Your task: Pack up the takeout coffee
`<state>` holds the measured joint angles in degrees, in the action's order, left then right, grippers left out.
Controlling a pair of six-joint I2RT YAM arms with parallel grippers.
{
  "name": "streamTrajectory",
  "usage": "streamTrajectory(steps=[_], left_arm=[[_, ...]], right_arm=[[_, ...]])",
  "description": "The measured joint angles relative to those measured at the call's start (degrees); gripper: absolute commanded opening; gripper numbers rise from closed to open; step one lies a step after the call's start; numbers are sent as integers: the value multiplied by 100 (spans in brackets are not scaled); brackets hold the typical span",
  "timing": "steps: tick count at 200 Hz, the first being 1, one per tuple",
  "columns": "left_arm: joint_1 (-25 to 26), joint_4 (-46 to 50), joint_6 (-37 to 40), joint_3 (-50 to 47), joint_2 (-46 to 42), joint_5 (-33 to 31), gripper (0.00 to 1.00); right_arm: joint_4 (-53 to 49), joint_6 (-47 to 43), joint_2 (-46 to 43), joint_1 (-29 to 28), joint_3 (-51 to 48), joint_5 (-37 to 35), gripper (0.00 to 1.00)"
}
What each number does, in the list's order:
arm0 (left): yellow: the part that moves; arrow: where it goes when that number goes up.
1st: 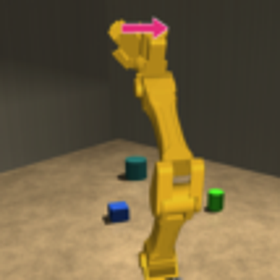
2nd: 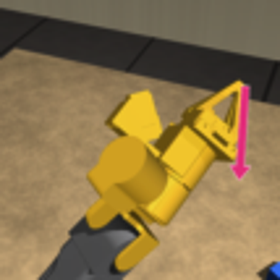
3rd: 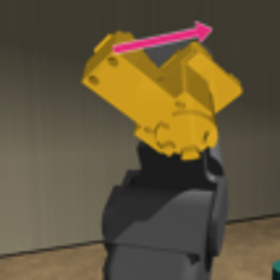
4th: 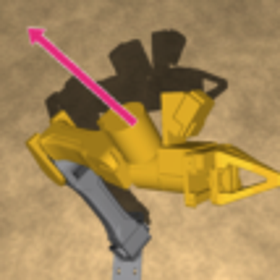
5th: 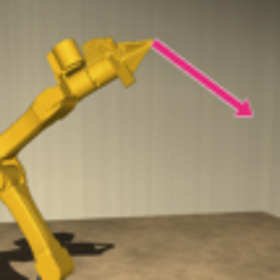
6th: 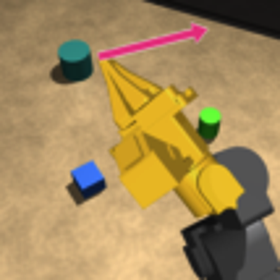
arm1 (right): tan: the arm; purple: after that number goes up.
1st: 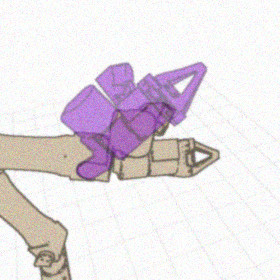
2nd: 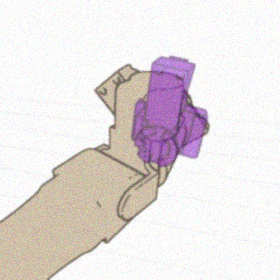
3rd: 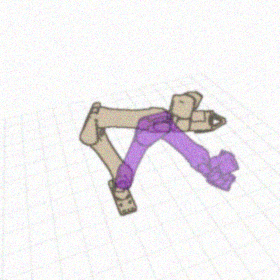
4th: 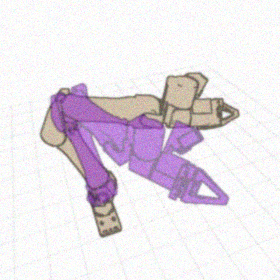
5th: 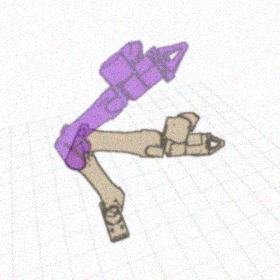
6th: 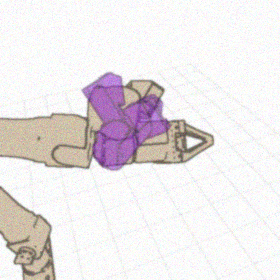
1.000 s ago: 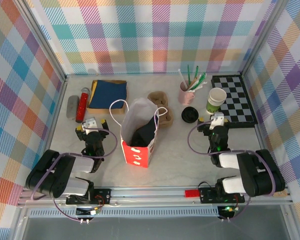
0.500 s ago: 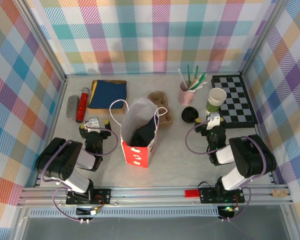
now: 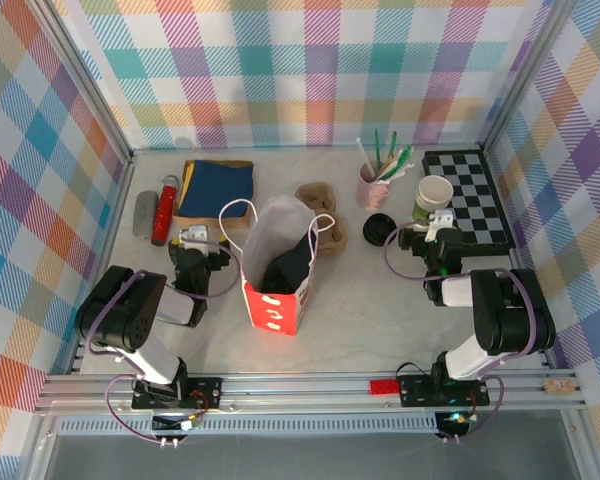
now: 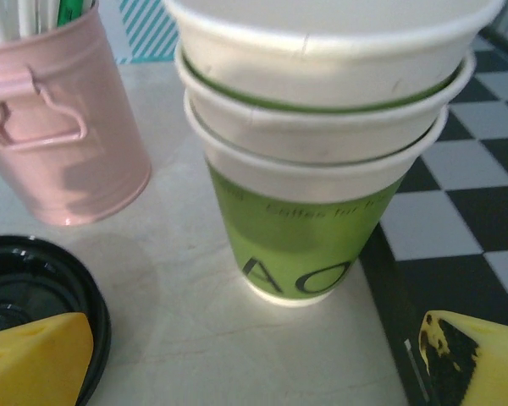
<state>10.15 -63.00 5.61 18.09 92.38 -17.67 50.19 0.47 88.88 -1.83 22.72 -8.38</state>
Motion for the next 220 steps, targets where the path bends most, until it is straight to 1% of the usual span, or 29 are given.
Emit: streamTrajectory(steps=[17,34,78,220], left_arm=[[-380,564,-192,442,-42,286,100],[-549,813,-313,522,-114,372,100],[-542,1237,-431,520,-125,546,100],[-542,1344,-455,520,-127,627,100]], right_arm=[[-90,22,0,0,0,37,99],[-144,39,0,0,0,59,99],[-151,39,0,0,0,59,99],[-153,42,0,0,0,59,99]])
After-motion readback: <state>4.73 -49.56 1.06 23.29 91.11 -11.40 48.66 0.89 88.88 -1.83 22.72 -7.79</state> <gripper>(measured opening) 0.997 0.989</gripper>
